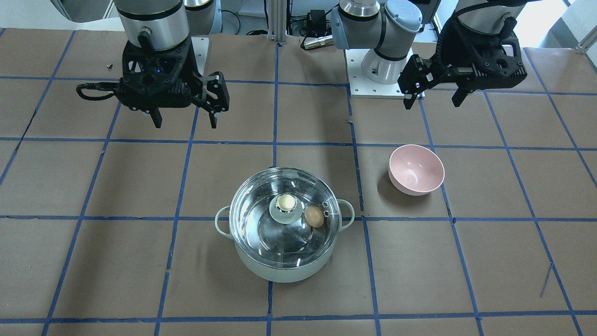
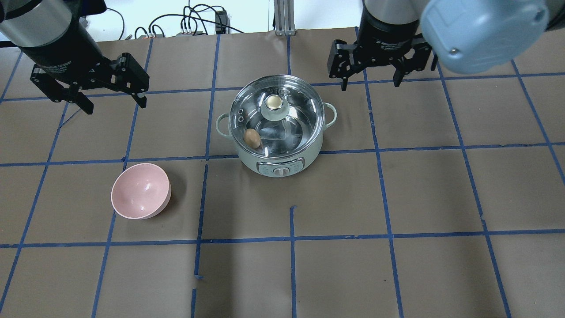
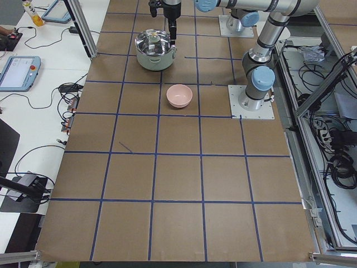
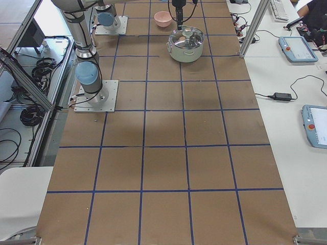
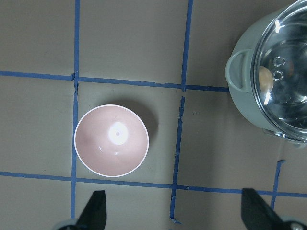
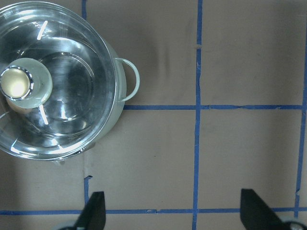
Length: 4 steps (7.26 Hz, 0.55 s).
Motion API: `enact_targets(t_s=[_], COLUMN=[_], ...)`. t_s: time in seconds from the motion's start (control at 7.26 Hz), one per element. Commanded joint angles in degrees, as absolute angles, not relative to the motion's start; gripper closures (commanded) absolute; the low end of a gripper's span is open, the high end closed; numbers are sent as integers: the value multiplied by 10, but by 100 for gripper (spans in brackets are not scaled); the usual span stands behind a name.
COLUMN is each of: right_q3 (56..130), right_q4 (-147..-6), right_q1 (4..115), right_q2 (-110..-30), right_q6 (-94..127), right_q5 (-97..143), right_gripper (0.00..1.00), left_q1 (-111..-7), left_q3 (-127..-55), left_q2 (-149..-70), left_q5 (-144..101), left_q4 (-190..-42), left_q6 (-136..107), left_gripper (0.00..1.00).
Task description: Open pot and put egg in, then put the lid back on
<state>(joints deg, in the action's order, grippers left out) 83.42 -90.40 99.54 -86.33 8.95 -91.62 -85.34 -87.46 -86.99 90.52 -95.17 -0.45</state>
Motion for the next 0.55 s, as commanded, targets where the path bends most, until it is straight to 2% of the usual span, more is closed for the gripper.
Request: enact_targets(t_s=[0.0, 0.41], right_q3=[842, 843], right_q4=[-892, -895], right_q1=[984, 973], right_q2=[-877, -877], right_q6=[87, 91], right_q5=[-917, -914], right_gripper=[0, 0], left_q1=[-853, -854], left_q3=[-875, -875], left_q2=[-870, -870], left_q5=[904, 905], left_q4=[-952, -951], left_q6=[-5, -5], left_gripper=[0, 0])
